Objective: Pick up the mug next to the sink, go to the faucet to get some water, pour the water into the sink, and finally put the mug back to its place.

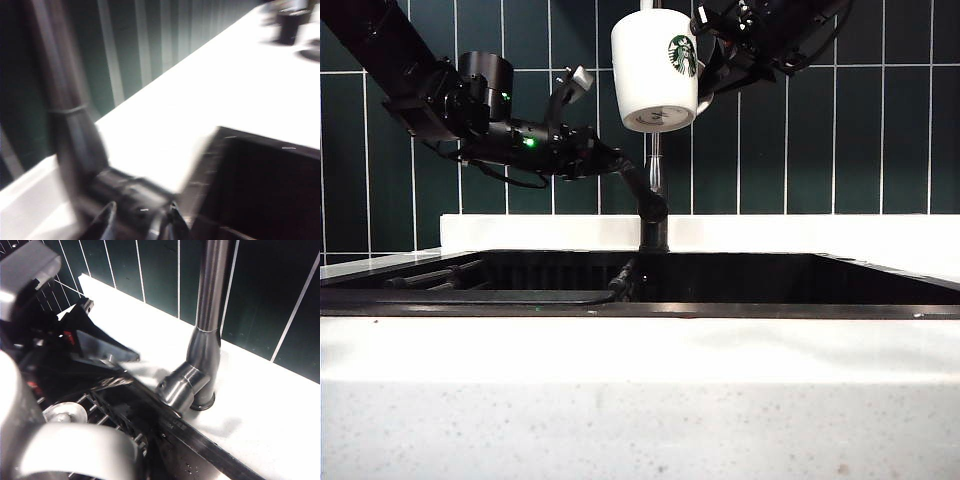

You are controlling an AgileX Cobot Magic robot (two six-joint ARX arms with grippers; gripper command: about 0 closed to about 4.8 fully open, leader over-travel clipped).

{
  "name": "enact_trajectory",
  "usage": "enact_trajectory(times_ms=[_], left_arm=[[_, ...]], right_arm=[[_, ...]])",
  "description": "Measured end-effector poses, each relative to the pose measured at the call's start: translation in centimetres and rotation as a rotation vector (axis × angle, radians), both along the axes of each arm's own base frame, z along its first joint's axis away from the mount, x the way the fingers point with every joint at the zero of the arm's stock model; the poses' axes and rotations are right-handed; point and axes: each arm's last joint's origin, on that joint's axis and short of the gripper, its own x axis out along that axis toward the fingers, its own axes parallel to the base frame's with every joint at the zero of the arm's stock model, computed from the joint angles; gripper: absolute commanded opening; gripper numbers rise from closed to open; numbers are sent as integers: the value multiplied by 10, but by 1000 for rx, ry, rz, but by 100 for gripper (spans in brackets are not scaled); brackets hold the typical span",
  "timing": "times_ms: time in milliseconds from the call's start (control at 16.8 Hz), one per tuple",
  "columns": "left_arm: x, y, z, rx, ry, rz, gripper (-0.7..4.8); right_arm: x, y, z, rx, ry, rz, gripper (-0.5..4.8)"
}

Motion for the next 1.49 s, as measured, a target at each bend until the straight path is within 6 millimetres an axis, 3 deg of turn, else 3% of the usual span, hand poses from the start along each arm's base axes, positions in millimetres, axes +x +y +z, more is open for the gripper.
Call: enact_trajectory(times_ms=[119, 357, 476, 595, 655, 774, 1012, 1250, 1488], left_arm=[[2, -4, -1, 17, -2, 127, 129], [1, -4, 4, 6, -21, 152, 129], [-1, 0, 13, -10, -19, 148, 131], [-8, 9, 36, -26, -30, 170, 135], [-18, 14, 60, -30, -41, 185, 135], [-32, 16, 82, -19, -9, 185, 135], [-58, 22, 93, 75, 194, 205, 127], [-83, 30, 125, 87, 187, 268, 111], [-96, 34, 134, 114, 227, 316, 113]], right_arm=[[0, 0, 0, -1, 0, 0, -1], [0, 0, 0, -2, -1, 1, -1], [0, 0, 0, -10, -6, 4, -1], [1, -3, -1, -37, -18, 0, -1], [2, -6, -2, -79, -27, -22, -1], [3, -13, -5, -166, -39, -67, -1], [6, -28, -9, -357, -64, -166, -1], [4, -29, -12, -548, -99, -153, -1], [4, -33, -14, -810, -140, -154, -1]])
